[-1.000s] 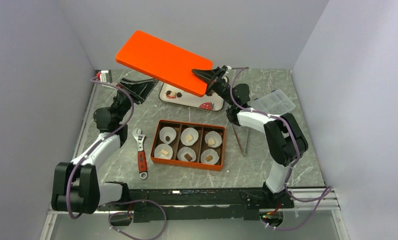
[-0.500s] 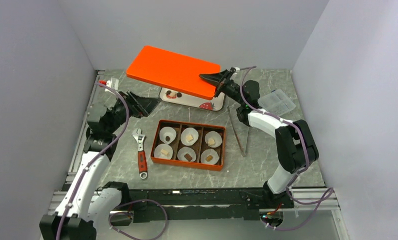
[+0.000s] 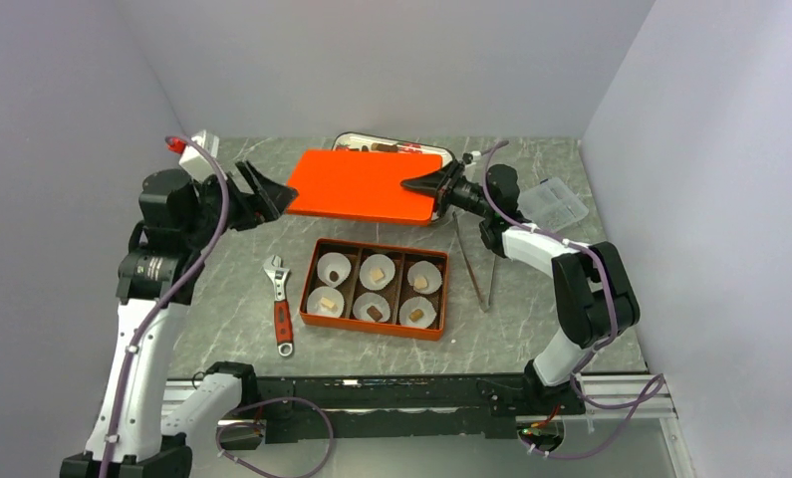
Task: Pack the chocolate
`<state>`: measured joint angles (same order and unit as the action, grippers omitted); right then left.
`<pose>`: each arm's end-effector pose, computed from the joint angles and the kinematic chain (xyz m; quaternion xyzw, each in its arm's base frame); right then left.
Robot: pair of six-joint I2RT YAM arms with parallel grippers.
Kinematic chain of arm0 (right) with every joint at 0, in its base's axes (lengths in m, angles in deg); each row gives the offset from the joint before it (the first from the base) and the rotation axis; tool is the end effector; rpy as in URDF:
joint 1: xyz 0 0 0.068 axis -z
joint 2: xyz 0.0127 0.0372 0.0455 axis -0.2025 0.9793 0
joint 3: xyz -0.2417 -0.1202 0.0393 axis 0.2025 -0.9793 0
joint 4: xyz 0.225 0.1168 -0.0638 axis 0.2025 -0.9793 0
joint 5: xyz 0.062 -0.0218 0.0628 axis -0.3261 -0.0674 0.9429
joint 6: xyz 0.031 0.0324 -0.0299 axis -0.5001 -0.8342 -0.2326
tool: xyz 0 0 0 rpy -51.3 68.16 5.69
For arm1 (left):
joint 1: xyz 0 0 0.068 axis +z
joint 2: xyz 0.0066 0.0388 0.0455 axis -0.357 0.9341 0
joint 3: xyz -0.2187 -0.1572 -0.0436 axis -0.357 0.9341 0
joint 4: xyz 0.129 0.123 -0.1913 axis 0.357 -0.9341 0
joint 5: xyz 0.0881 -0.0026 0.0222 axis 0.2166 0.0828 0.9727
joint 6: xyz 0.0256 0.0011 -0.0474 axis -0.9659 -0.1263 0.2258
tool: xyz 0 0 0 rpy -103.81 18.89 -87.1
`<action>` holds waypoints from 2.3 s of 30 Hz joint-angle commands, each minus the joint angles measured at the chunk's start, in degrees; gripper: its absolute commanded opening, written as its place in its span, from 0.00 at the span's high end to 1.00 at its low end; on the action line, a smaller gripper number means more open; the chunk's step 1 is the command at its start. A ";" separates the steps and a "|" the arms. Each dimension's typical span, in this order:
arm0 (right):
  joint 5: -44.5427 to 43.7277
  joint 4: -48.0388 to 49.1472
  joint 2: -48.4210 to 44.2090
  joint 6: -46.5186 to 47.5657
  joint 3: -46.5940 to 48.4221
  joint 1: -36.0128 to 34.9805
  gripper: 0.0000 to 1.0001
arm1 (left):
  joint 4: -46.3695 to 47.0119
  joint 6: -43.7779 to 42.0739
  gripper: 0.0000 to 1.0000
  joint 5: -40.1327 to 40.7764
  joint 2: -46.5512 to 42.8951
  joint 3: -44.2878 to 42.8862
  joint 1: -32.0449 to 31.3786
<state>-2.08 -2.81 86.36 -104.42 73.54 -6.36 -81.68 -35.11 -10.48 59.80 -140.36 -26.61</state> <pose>0.3403 0.1367 0.2668 0.2182 0.6545 0.7133 0.1237 0.1679 -0.0310 0.4207 -0.0570 0.7821 -0.3483 0.5136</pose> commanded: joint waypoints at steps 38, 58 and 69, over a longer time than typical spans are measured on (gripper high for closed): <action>-5.80 -1.94 -12.30 23.09 -22.06 -10.52 0.87 | 3.31 -5.65 0.18 -2.51 32.54 15.51 6.05; -3.45 1.27 -13.15 24.09 -26.92 -10.27 0.85 | 2.73 -5.66 0.18 -3.00 29.04 19.14 1.75; -2.66 0.98 -14.27 25.41 -28.28 -8.84 0.85 | 1.88 -5.58 0.19 -4.08 26.91 20.02 1.04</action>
<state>-6.08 -4.69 74.60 -81.36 46.04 -15.91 -79.73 -39.84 -12.56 89.24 -120.73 -25.13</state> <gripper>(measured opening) 0.196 0.816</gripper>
